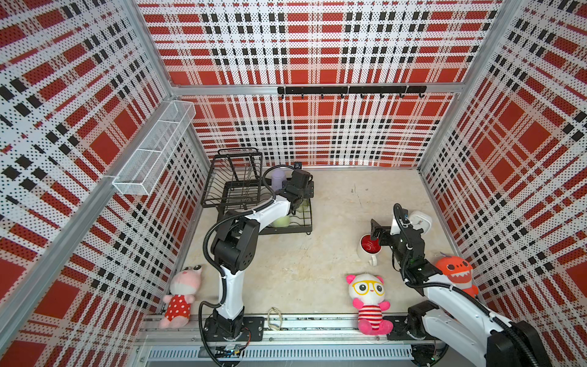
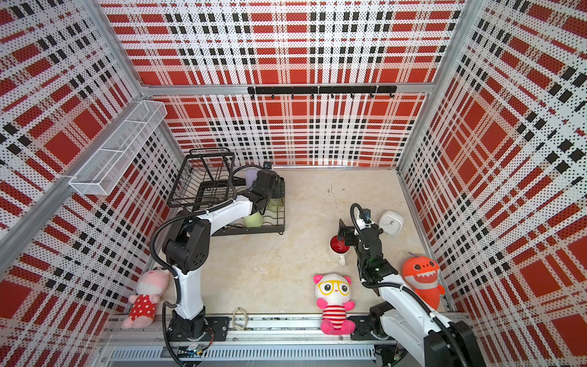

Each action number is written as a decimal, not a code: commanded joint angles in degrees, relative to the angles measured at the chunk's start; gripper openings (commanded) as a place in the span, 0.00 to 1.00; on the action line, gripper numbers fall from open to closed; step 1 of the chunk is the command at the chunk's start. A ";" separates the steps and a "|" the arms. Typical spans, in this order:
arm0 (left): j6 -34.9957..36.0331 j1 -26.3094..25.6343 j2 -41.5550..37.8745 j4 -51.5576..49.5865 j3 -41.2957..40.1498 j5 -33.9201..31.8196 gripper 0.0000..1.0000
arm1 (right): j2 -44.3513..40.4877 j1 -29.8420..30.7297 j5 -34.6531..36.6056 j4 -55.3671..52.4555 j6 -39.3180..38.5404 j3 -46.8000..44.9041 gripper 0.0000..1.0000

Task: Load cups into a dish rack
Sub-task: Place the cup upside down at the dish rack.

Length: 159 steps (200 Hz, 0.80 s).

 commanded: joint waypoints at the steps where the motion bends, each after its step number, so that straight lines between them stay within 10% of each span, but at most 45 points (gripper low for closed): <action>1: 0.04 -0.37 -4.30 -0.12 0.49 -1.12 0.89 | -1.81 -0.26 -3.75 -6.78 1.03 4.58 1.00; 73: 0.71 -3.41 -15.69 1.24 -2.37 -3.27 0.92 | 14.14 -0.88 -5.63 -41.97 10.39 27.94 0.95; 159: 2.81 -5.10 -33.07 12.39 -16.94 10.84 0.98 | 25.72 -2.86 -10.87 -57.81 11.98 36.48 0.82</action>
